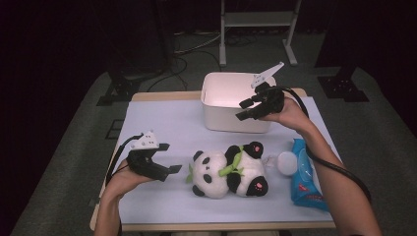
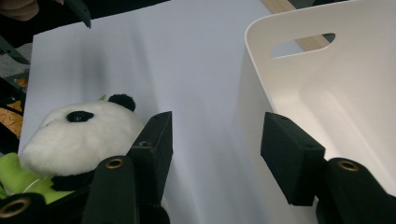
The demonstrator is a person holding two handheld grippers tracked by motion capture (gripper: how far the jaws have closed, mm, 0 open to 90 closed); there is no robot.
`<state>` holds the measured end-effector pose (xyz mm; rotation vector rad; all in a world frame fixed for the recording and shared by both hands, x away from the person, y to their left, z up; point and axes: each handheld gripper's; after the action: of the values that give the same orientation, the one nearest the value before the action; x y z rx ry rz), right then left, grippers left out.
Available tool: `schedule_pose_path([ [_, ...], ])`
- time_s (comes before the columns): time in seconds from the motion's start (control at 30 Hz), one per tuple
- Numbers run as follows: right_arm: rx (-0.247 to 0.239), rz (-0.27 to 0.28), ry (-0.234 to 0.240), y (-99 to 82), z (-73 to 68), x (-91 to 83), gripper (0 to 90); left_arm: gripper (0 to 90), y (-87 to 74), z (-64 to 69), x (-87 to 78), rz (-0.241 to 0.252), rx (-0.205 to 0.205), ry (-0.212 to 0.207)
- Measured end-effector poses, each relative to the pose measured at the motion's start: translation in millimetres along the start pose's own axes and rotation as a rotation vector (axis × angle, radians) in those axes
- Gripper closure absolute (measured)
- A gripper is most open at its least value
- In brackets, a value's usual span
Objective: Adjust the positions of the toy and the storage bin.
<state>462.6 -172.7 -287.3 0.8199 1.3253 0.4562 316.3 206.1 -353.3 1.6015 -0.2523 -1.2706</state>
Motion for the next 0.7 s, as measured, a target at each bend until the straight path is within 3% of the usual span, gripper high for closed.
schedule_pose_path([
  [0.37, 0.016, -0.038, 0.002, 5.6, 23.0, 16.0, 48.5, 10.8, -1.9, -1.5, -3.0, 0.009, -0.015, 0.003],
  [0.7, 0.005, -0.074, 0.016, 10.2, 33.1, 34.1, 53.0, 10.4, -4.4, -3.3, -5.0, 0.005, -0.027, 0.001],
])
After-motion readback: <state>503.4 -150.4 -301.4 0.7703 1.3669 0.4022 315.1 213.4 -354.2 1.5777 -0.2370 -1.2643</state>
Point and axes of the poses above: each handheld gripper's, and its own axes: x roughly forward along the jaws, y roughly out of its top, z roughly to its right, and after that the axes turned 6 degrees about -x, right-handed
